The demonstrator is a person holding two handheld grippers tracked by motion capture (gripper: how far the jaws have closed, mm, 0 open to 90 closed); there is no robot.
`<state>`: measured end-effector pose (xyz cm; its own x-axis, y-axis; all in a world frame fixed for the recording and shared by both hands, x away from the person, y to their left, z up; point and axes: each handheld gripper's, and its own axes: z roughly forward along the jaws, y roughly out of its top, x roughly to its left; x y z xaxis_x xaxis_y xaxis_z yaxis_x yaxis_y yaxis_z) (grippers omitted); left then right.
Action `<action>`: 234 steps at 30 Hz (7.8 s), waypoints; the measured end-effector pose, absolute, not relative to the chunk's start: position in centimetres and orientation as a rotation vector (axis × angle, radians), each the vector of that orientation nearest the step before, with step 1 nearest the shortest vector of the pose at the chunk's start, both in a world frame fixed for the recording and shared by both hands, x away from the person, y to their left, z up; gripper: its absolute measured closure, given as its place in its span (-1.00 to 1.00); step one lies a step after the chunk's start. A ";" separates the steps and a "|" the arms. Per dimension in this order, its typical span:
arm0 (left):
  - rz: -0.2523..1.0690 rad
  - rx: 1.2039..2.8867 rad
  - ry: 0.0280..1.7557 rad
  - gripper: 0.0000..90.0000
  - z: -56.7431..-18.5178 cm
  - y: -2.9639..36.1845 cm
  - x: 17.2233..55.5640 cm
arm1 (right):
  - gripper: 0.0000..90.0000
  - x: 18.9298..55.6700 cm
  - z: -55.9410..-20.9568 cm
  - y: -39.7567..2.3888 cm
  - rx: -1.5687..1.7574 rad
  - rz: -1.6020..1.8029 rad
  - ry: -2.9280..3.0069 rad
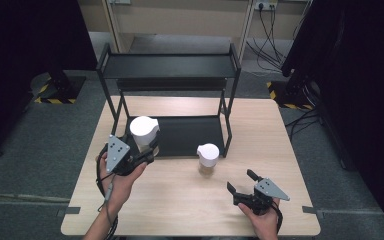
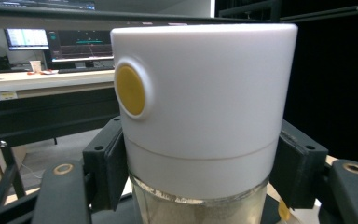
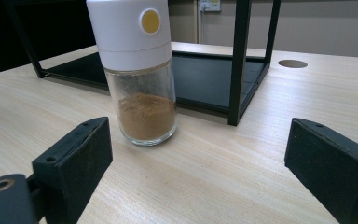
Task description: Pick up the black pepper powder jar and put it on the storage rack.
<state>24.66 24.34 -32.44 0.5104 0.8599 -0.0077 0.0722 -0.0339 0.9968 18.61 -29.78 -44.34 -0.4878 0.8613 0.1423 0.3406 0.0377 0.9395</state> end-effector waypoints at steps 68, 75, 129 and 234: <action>0.926 1.346 0.922 -0.32 -24.0 23.3 29.3 | -0.83 18.7 -44.3 -29.8 1.218 1.459 1.850; 0.936 1.336 0.938 -0.32 -23.5 23.3 29.8 | -0.83 18.7 -44.3 -29.8 1.218 1.458 1.851; 1.015 1.314 1.021 -0.32 -19.2 22.4 34.2 | -0.83 18.7 -44.3 -29.8 1.216 1.459 1.856; 1.027 1.340 1.133 -0.64 -19.9 22.1 41.0 | -0.83 19.0 -44.1 -29.9 1.198 1.457 1.885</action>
